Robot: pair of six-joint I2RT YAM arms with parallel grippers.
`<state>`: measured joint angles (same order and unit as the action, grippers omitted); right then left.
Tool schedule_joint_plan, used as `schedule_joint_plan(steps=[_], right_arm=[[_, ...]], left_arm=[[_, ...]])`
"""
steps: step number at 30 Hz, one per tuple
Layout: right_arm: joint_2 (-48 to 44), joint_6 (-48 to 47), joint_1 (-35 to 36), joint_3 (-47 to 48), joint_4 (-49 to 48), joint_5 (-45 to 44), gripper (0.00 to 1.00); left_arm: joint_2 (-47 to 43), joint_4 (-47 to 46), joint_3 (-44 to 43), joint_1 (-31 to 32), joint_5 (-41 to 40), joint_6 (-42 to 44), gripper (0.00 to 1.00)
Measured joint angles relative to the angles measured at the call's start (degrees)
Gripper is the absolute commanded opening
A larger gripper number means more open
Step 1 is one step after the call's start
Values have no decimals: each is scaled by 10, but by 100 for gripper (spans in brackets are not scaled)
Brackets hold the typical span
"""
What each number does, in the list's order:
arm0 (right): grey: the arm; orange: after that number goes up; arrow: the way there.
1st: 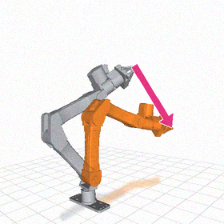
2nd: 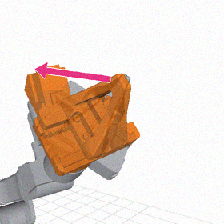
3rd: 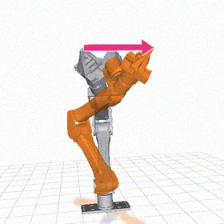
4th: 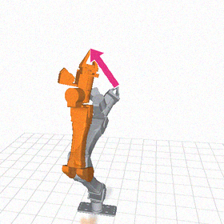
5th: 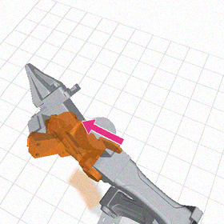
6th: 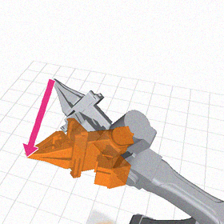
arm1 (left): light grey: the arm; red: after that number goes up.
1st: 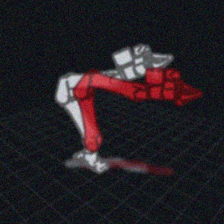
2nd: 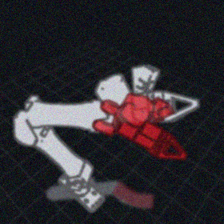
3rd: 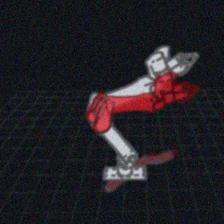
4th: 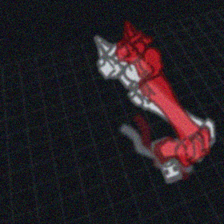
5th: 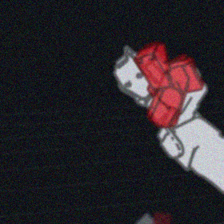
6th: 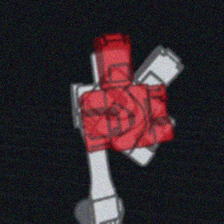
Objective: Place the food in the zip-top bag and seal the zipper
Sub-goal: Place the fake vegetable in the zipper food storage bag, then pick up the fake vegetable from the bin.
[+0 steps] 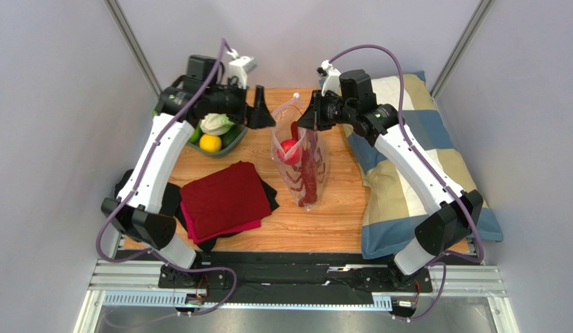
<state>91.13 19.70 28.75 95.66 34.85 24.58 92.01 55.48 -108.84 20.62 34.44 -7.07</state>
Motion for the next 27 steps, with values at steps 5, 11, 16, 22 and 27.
schedule_joint_plan(steps=[5, 11, 16, 22, 27], right_arm=[[0, 0, 0, 0, 0, 0, 0], [0, 0, 0, 0, 0, 2, 0], [0, -1, 0, 1, 0, 2, 0], [7, 0, 0, 1, 0, 2, 0], [13, 0, 0, 1, 0, 2, 0]], left_arm=[[-40, -45, 2, -137, -20, -16, 99], [25, -112, 2, -299, -88, -37, 93], [109, -156, 2, -351, -153, -44, 97], [202, -205, -12, -367, -235, -37, 99], [279, -230, -59, -368, -281, -1, 99]])
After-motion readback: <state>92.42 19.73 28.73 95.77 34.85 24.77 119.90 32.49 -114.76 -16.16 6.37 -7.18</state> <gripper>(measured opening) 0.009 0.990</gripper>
